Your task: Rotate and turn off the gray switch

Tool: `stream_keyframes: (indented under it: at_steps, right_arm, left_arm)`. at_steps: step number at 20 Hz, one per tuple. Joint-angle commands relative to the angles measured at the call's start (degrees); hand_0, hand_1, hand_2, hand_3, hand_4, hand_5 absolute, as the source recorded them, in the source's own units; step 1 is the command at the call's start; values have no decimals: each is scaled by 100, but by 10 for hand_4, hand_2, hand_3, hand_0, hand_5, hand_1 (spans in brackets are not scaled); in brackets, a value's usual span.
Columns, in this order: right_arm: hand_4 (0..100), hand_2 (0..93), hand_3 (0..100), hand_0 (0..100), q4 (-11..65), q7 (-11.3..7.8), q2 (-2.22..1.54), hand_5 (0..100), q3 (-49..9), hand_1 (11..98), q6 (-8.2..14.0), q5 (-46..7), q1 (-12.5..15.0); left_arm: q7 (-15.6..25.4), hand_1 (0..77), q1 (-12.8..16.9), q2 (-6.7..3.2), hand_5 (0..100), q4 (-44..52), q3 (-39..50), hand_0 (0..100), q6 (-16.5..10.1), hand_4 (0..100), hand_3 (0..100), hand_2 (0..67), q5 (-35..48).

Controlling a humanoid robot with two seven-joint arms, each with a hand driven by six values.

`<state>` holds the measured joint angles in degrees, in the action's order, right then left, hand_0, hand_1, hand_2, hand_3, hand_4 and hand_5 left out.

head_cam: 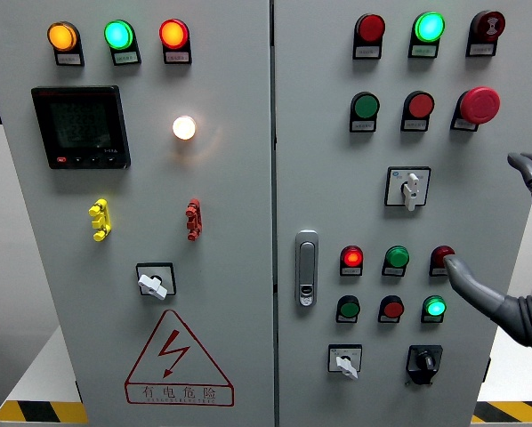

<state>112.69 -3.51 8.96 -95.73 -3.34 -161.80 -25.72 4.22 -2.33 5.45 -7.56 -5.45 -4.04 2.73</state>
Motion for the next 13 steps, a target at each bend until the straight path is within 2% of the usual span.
stream_keyframes:
  at_steps: [1,6,10,13]
  right_arm:
    - [74,91,123,0,60,0,0,131,10,327,9,-1,58]
    - [69,85,124,0,174,9,0,94,107,328,26,-9,76]
    - [62,124,121,0,209,9,9,93,344,329,228,-62,76]
    - [58,136,144,0,218,9,0,93,371,329,246,-62,76]
  left_arm:
    - [0,0,-4,0,109,0,0,854,0,83,188,134,0]
    - [0,0,4,0,109,0,0,854,0,83,188,134,0]
    - [0,0,4,0,109,0,0,853,0,83,188,134,0]
    - [0,0,-4,0,109,0,0,854,0,83,188,134,0]
